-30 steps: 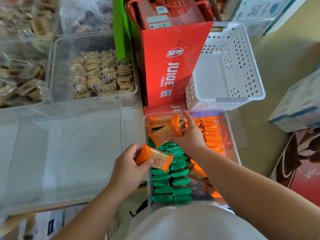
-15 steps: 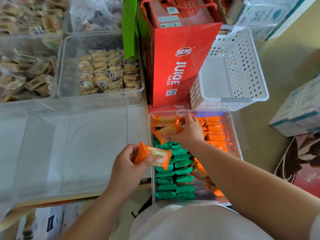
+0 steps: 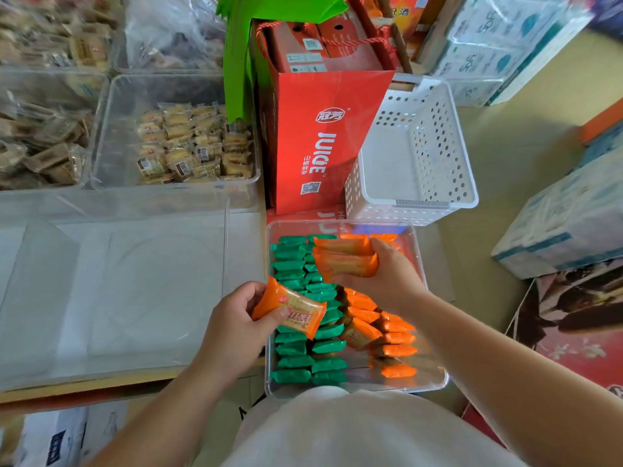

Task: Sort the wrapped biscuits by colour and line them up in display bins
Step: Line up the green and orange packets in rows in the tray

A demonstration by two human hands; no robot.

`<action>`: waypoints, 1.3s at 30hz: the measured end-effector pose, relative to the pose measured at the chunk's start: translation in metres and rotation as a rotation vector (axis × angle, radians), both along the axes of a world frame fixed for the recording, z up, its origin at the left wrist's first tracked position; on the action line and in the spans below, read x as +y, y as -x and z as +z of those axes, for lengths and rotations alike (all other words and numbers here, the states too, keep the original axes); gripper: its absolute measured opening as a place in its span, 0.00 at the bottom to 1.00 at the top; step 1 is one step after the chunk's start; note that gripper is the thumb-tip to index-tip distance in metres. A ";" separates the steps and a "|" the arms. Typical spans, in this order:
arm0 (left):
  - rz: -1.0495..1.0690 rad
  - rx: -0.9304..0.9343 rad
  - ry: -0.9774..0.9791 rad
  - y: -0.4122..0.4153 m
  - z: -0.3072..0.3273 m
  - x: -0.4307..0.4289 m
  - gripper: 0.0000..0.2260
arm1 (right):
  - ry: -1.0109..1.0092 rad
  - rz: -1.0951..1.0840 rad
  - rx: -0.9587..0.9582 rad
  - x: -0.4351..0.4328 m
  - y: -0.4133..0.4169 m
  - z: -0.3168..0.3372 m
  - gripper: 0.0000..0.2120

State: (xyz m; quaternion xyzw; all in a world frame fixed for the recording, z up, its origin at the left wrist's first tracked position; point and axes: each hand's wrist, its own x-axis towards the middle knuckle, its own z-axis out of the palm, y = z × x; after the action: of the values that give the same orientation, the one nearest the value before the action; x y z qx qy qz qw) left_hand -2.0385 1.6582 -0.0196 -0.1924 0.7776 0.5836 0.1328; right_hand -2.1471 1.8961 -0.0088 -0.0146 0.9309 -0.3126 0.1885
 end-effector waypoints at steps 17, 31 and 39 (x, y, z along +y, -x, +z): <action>-0.861 0.198 0.854 0.009 -0.043 0.158 0.10 | 0.043 0.058 -0.019 0.164 -0.056 -0.012 0.21; -0.727 0.134 1.005 -0.002 -0.067 0.163 0.16 | -0.126 0.627 0.008 0.137 -0.055 -0.010 0.31; -0.473 0.436 0.858 -0.019 -0.059 0.114 0.11 | -0.325 0.818 0.002 0.087 -0.057 -0.033 0.24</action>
State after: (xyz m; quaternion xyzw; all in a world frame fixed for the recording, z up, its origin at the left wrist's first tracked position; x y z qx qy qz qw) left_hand -2.0193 1.7720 -0.0790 0.0768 0.9780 0.1940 0.0058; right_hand -2.0900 1.9836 -0.0417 -0.3524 0.8857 -0.0617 0.2957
